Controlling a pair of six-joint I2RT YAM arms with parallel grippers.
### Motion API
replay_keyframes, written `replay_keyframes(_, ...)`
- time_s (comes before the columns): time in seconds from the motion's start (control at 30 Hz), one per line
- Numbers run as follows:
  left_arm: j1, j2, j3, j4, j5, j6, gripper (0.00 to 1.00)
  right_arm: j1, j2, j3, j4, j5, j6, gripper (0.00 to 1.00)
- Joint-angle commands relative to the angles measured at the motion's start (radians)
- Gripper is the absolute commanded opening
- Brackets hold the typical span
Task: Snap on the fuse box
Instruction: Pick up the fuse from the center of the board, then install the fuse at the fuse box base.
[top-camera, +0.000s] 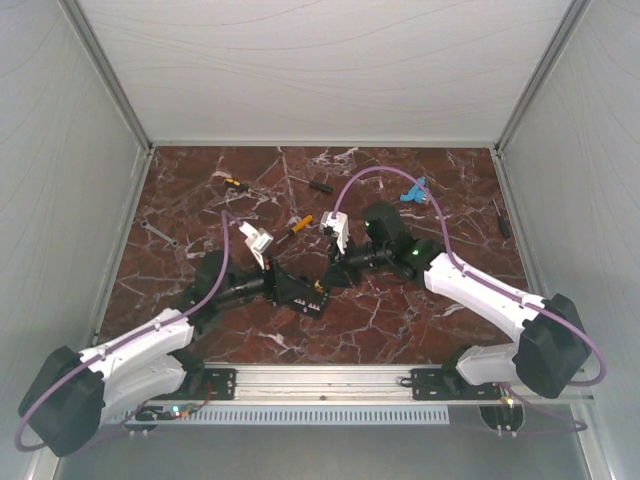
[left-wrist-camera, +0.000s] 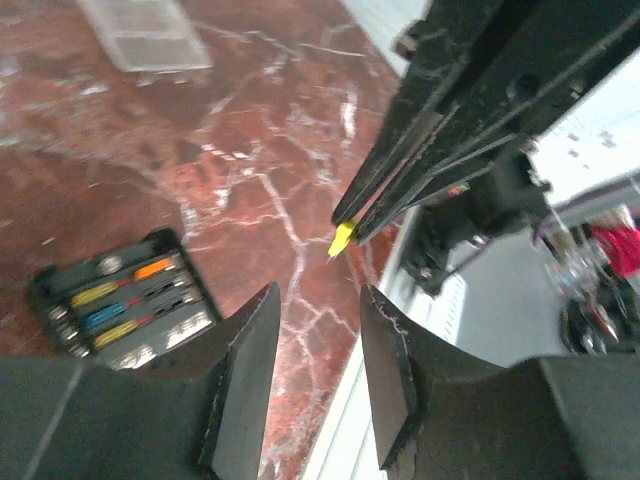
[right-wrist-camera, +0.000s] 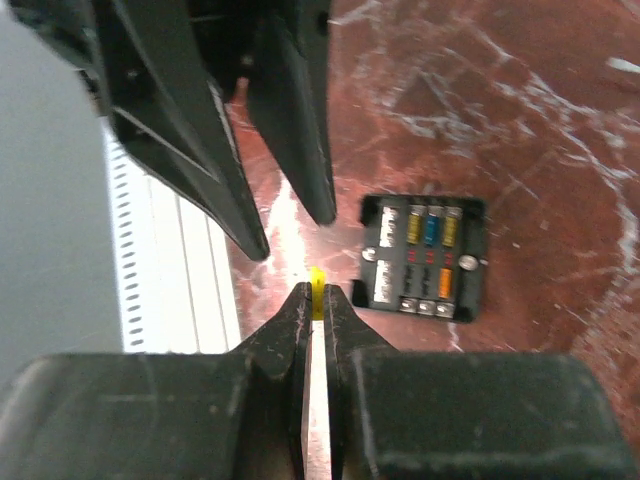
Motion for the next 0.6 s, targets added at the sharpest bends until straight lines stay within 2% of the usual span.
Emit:
replay_keyframes(0.0,0.011,-0.046,0.002,-0.209,-0.271,-0.043,0.39,0.025,0.050,-0.010,-0.010,0.233,-0.037,0.00)
replay_keyframes(0.1,0.014,-0.039,0.003,-0.310,-0.369,-0.075,0.43,0.048,0.096,-0.009,-0.002,0.321,-0.067,0.00)
replay_keyframes(0.23,0.014,0.002,0.010,-0.376,-0.409,-0.113,0.47,0.079,0.155,-0.006,0.020,0.401,-0.092,0.00)
replay_keyframes(0.4,0.011,0.066,0.010,-0.391,-0.413,-0.132,0.55,0.121,0.213,-0.007,0.051,0.485,-0.106,0.00)
replay_keyframes(0.57,-0.010,0.154,0.029,-0.394,-0.426,-0.122,0.62,0.130,0.235,-0.014,0.084,0.502,-0.107,0.00)
